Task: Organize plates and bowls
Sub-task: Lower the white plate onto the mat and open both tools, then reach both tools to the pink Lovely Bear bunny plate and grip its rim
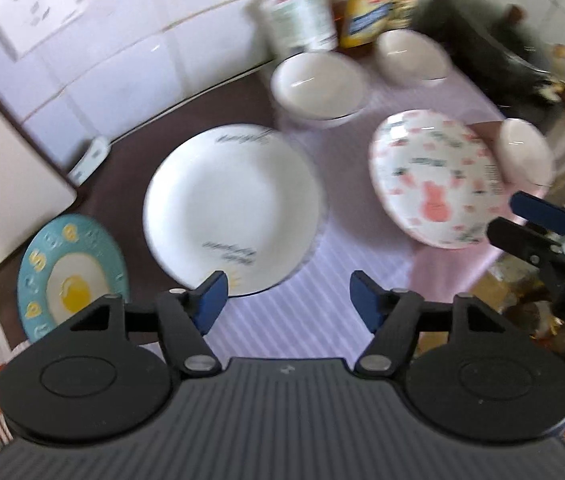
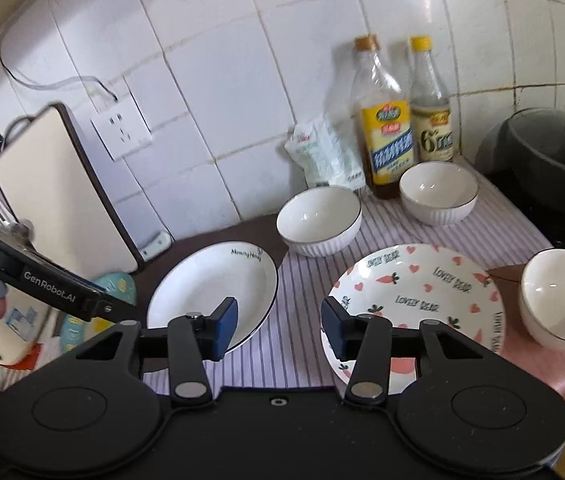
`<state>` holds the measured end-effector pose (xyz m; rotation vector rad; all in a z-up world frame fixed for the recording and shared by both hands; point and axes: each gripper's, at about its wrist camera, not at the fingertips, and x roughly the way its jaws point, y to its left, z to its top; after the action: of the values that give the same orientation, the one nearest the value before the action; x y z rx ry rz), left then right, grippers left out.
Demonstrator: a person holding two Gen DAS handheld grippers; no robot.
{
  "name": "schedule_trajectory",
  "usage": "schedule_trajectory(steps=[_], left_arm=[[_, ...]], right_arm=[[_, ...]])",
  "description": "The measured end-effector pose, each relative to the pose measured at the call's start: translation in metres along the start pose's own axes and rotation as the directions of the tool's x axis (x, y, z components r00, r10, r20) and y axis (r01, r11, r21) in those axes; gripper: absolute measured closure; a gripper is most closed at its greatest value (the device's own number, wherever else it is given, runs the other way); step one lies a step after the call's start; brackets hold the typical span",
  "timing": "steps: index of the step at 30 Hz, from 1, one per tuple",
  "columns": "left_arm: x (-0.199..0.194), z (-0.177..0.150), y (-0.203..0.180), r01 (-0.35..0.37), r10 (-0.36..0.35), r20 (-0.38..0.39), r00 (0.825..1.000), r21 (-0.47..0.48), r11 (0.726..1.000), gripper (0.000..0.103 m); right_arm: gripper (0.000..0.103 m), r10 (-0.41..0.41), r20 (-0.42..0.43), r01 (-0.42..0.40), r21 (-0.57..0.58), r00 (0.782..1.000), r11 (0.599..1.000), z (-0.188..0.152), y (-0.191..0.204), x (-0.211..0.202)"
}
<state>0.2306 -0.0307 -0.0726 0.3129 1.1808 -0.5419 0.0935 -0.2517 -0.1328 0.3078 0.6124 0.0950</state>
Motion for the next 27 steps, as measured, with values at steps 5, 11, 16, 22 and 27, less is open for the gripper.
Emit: schedule_trajectory(steps=[5,11,16,22,27], left_arm=[[-0.014,0.007,-0.043,0.026,-0.028,0.022,0.999,0.083,0.996,0.033],[-0.021,0.022,-0.095,0.048,-0.058,0.054,0.997,0.174,0.984,0.027],[0.000,0.037,-0.125,0.041,-0.048,0.030,0.998,0.205,0.978,0.025],[0.044,0.055,-0.142,0.012,-0.007,-0.024,1.000,0.190,0.982,0.022],[0.072,0.061,-0.140,0.007,-0.001,-0.037,0.999,0.166,0.986,0.019]], right_arm=[[0.046,-0.051,0.052,0.051,0.012,0.997,0.999,-0.001,-0.015,-0.039],[0.033,-0.139,0.037,0.138,0.035,0.990,0.990,0.001,-0.040,-0.065],[0.026,-0.161,0.029,0.160,0.034,0.986,0.987,0.004,-0.066,-0.067],[0.017,-0.165,0.016,0.164,0.057,0.986,0.985,-0.008,-0.100,-0.046],[0.017,-0.155,-0.001,0.155,0.042,0.988,0.987,-0.022,-0.116,-0.017]])
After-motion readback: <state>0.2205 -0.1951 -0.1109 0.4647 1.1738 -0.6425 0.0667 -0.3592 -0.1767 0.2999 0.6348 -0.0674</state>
